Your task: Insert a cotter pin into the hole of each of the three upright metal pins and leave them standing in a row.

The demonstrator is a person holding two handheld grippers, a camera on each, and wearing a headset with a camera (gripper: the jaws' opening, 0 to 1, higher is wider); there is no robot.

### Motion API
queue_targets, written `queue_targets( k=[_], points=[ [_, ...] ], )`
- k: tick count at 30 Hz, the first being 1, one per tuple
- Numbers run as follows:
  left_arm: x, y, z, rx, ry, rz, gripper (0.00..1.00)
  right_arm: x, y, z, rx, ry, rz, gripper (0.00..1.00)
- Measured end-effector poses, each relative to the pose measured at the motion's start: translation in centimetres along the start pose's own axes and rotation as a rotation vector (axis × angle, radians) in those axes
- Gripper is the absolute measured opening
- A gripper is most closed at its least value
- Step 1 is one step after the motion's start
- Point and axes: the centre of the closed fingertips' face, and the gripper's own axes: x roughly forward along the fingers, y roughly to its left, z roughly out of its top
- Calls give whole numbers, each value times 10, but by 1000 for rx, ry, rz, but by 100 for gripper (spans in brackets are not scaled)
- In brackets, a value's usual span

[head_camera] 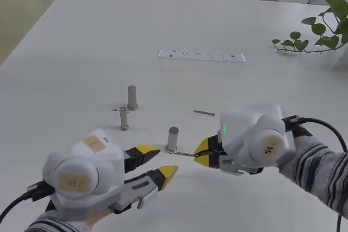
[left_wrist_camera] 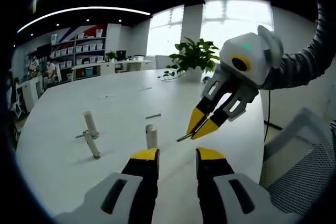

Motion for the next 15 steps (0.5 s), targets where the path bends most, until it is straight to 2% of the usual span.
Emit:
queue_targets(
  k=[5, 15],
  points=[
    [8, 8, 2, 8, -7, 37, 32, 3, -9, -7, 17, 23, -12, 0],
    [24, 26, -1, 37, 18, 95, 33, 8, -26, -20, 62, 68, -39, 0]
  ],
)
